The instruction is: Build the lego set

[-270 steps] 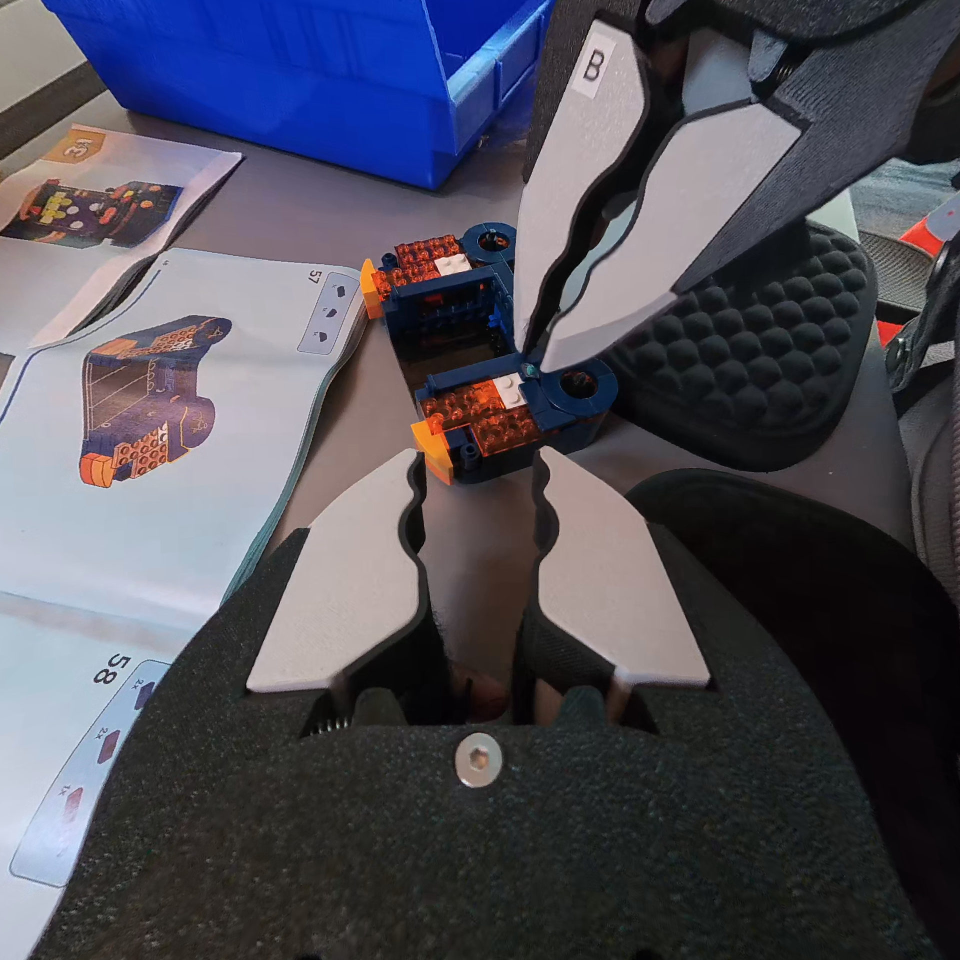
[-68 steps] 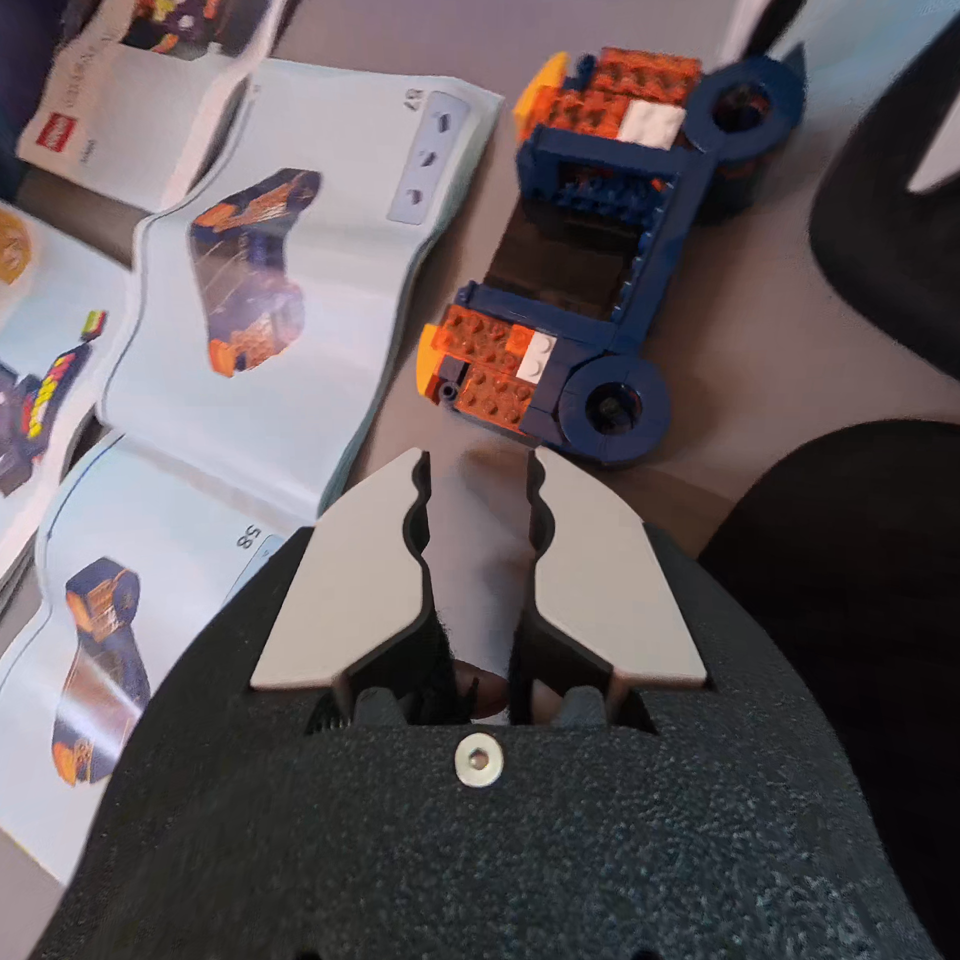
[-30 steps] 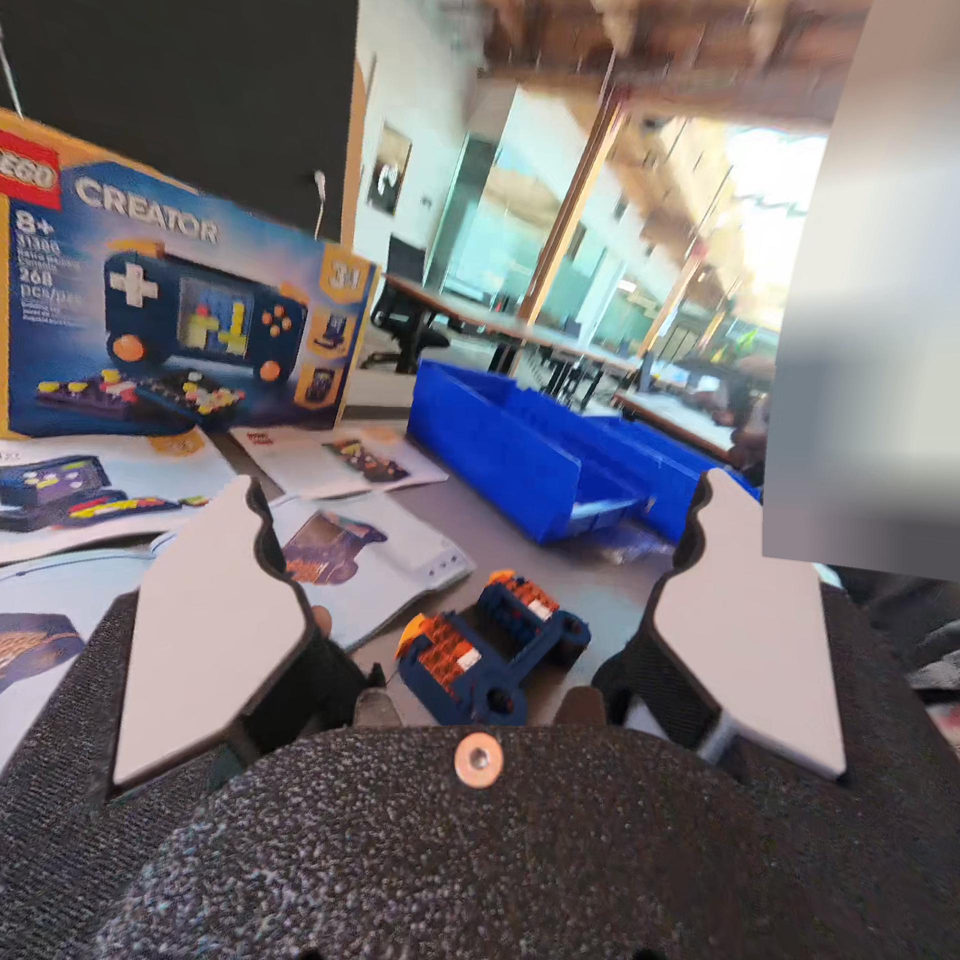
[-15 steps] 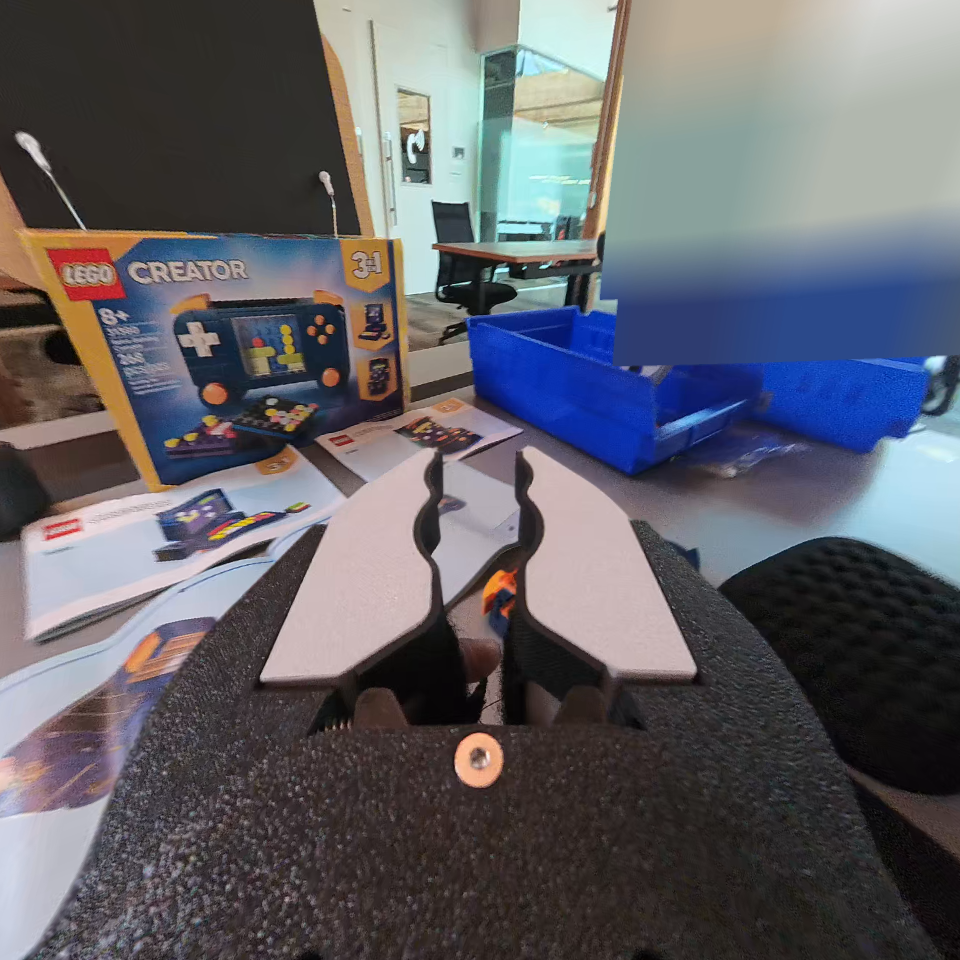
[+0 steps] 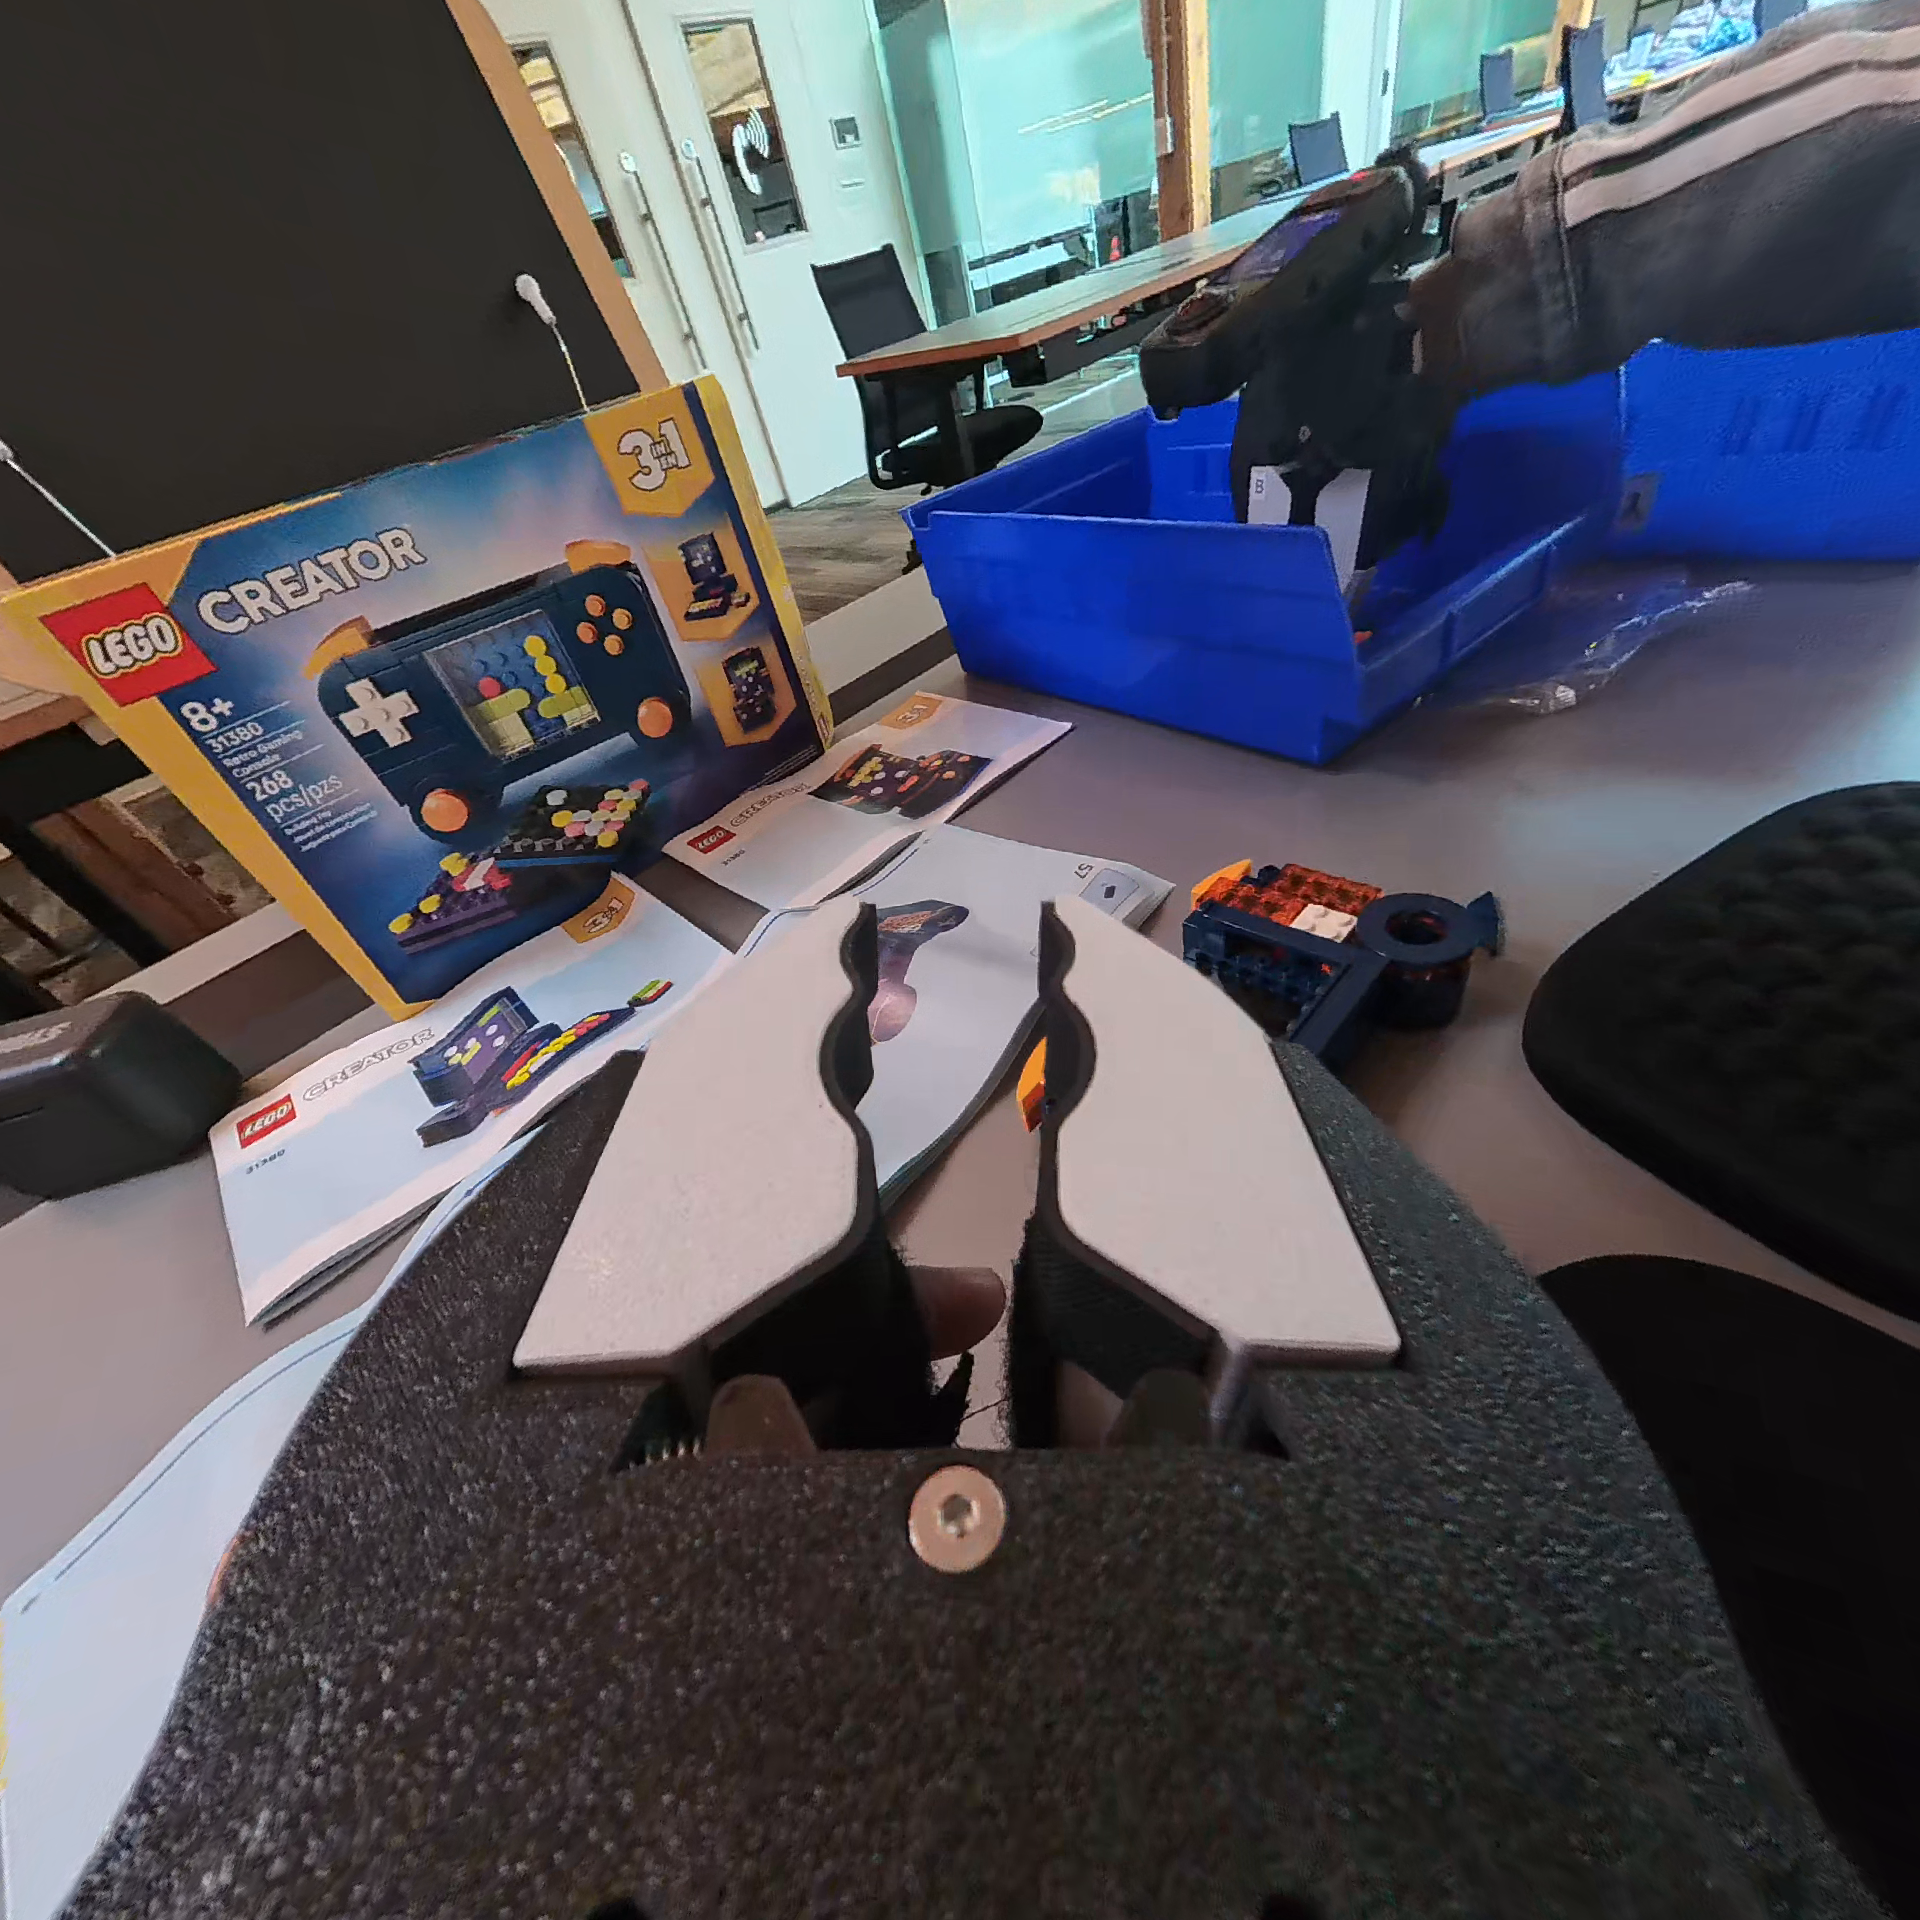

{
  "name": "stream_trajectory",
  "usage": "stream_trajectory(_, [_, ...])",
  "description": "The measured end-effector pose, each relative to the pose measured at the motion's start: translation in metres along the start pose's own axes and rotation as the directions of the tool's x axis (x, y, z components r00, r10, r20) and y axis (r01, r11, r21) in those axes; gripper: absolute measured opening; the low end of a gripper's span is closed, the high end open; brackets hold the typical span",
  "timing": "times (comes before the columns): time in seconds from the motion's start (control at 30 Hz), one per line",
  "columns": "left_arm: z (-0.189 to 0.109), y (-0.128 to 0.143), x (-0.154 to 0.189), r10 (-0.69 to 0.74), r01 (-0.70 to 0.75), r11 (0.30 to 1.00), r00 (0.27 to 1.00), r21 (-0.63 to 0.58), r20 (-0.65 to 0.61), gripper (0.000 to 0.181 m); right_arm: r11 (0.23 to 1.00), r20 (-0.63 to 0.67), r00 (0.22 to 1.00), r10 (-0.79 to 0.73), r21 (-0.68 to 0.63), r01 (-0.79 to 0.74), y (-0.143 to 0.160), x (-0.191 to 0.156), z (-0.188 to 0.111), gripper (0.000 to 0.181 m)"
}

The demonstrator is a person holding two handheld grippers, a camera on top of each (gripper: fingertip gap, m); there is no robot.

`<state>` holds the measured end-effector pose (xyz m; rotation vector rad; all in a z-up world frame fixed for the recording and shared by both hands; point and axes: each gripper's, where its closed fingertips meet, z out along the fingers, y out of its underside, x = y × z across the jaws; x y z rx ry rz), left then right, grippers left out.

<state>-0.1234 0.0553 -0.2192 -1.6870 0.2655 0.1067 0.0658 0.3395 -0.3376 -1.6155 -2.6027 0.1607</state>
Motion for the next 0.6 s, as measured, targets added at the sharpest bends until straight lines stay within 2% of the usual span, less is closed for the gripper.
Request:
stream_trajectory(0.17, [0.001, 0.001, 0.003, 0.03, -0.029, 0.999, 0.999, 0.027, -0.018, 0.035, 0.999, -0.048, 0.998, 0.036, 0.021, -0.035, 0.0, 0.0, -0.001, 0.015])
stream_trajectory(0.23, [0.004, -0.003, 0.006, 0.026, -0.024, 0.999, 0.998, 0.046, -0.053, 0.038, 0.996, -0.096, 0.993, 0.071, 0.056, -0.066, -0.003, 0.001, -0.011, 0.015])
stream_trajectory(0.3, [0.006, -0.011, 0.008, 0.054, -0.049, 0.996, 0.996, 0.069, -0.069, 0.04, 0.975, -0.143, 0.977, 0.156, 0.179, -0.13, -0.014, 0.001, -0.035, 0.015])
stream_trajectory(0.33, [0.007, -0.015, 0.009, 0.073, -0.067, 0.994, 0.995, 0.083, -0.07, 0.041, 0.943, -0.155, 0.963, 0.219, 0.286, -0.168, -0.025, 0.0, -0.053, 0.015])
stream_trajectory(0.37, [0.008, -0.02, 0.01, 0.09, -0.083, 0.991, 0.993, 0.102, -0.072, 0.04, 0.884, -0.135, 0.951, 0.278, 0.424, -0.198, -0.04, -0.006, -0.076, 0.015])
stream_trajectory(0.4, [0.009, -0.024, 0.013, 0.105, -0.095, 0.987, 0.991, 0.126, -0.08, 0.04, 0.788, -0.075, 0.944, 0.323, 0.573, -0.224, -0.057, -0.017, -0.101, 0.015])
stream_trajectory(0.47, [0.011, -0.035, 0.022, 0.116, -0.095, 0.978, 0.988, 0.186, -0.106, 0.038, 0.512, 0.134, 0.94, 0.314, 0.809, -0.287, -0.091, -0.054, -0.152, 0.015])
stream_trajectory(0.53, [0.013, -0.049, 0.035, 0.115, -0.071, 0.963, 0.981, 0.259, -0.158, 0.036, 0.238, 0.355, 0.923, 0.151, 0.893, -0.383, -0.115, -0.103, -0.193, 0.014])
stream_trajectory(0.57, [0.013, -0.057, 0.043, 0.121, -0.06, 0.952, 0.974, 0.299, -0.189, 0.034, 0.145, 0.438, 0.898, 0.04, 0.887, -0.439, -0.123, -0.129, -0.204, 0.014])
stream_trajectory(0.6, [0.012, -0.066, 0.052, 0.138, -0.057, 0.938, 0.967, 0.342, -0.216, 0.034, 0.087, 0.503, 0.862, -0.061, 0.863, -0.497, -0.13, -0.153, -0.208, 0.015])
